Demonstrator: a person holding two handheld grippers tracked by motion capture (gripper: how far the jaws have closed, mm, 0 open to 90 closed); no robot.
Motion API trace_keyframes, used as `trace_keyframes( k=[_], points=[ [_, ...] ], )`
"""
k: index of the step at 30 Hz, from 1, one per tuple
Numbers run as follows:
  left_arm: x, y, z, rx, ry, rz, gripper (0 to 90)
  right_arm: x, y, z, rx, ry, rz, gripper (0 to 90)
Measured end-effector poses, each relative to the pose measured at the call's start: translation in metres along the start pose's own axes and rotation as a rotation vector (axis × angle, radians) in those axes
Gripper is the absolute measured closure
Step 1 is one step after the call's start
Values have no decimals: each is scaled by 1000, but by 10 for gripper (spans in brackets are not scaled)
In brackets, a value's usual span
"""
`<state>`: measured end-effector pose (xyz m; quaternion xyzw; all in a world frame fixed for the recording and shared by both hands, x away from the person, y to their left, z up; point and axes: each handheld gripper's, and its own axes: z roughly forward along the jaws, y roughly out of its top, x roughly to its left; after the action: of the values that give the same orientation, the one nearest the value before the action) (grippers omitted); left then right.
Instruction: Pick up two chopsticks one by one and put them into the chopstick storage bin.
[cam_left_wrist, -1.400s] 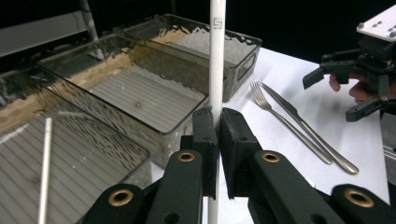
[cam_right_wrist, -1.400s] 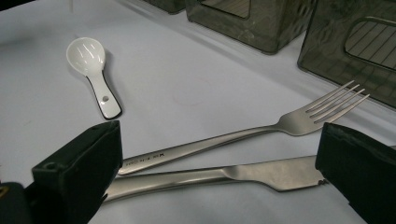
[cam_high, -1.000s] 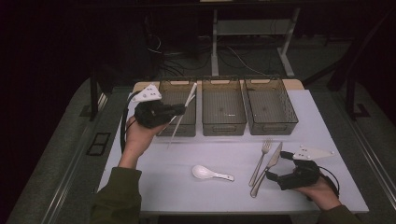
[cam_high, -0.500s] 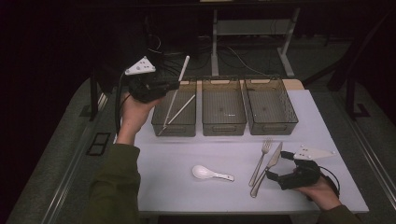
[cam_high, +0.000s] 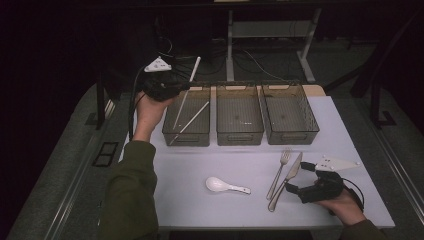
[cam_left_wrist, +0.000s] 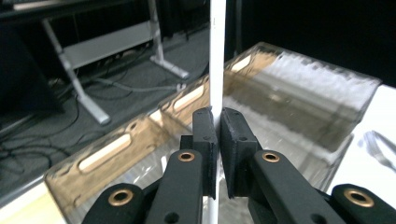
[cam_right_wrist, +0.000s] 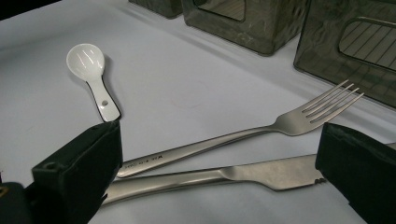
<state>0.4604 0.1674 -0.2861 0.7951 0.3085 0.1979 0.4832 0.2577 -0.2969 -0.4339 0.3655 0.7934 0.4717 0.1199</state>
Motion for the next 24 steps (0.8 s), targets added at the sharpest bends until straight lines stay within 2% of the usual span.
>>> trace_keyframes(
  k=[14, 24],
  points=[
    [19, -42, 17, 75, 44, -77, 841, 0, 0, 0, -1, 0, 5, 8],
    [23, -54, 25, 106, 47, -130, 840, 0, 0, 0, -2, -1, 6, 8]
  ],
)
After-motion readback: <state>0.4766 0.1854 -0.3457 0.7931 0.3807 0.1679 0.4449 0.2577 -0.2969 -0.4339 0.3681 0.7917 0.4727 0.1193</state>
